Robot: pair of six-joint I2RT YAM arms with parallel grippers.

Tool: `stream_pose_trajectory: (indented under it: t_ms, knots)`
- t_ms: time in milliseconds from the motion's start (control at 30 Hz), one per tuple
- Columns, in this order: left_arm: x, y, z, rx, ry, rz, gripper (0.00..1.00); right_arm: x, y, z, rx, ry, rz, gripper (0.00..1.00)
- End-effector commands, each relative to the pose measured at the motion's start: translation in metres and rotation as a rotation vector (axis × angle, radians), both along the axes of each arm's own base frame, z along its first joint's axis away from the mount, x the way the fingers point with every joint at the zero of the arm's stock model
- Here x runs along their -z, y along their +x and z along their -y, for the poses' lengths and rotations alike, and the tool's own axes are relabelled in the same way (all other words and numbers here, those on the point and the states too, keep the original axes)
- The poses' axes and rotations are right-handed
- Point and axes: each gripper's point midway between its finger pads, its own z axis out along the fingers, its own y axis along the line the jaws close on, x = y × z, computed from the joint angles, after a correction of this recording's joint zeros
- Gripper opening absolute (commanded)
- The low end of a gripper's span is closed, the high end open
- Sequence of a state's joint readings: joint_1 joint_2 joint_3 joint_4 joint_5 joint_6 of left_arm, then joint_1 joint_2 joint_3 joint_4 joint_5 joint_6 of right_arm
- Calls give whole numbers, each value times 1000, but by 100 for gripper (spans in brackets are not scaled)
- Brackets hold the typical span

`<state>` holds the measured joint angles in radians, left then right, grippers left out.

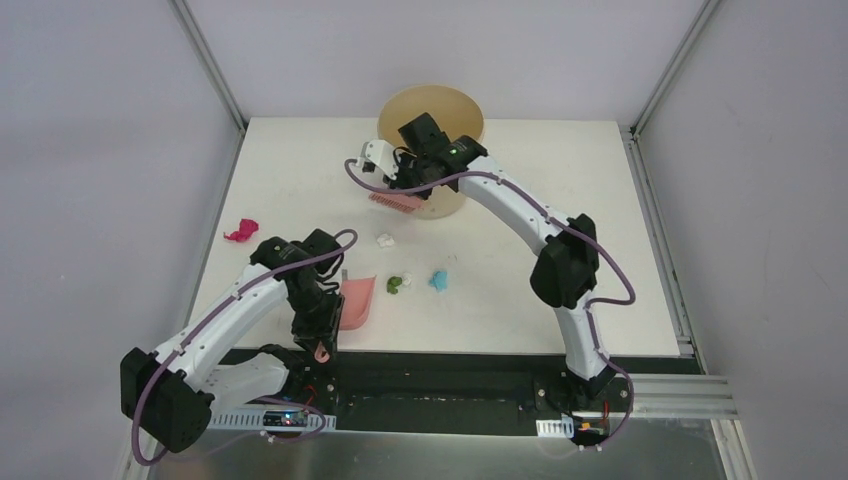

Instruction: Sweep away the paper scraps from the table

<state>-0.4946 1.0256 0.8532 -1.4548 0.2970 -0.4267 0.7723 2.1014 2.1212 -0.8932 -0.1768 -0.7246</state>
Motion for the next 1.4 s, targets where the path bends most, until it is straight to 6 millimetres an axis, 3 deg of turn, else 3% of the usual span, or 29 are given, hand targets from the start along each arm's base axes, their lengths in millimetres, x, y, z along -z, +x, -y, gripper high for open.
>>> stream_pose_trajectory:
  t_ms: [0,100,200,400,700,833,1000,1167,1367]
  knots:
    - [-8,2,2,104,37,-10,0,-21,33,-19,21,4,204,0]
    - [-9,3,8,205,83,-50,0,-9,29,-28,-41,-39,247,0]
    - [-10,8,13,300,160,-82,0,7,11,-27,-120,-71,209,0]
    - [0,11,28,423,245,-169,0,30,-57,-5,-308,-113,-14,0]
    - [33,25,47,465,292,-244,0,53,-103,30,-300,-186,-196,0]
    - [44,36,62,466,269,-227,0,47,-133,34,-286,-149,-347,0]
    - [55,48,63,470,323,-212,0,29,-169,43,-304,-138,-531,0]
    - [58,56,64,446,341,-166,0,7,-187,52,-298,-143,-606,0]
    - [58,63,68,421,318,-84,14,-11,-192,55,-237,-134,-646,0]
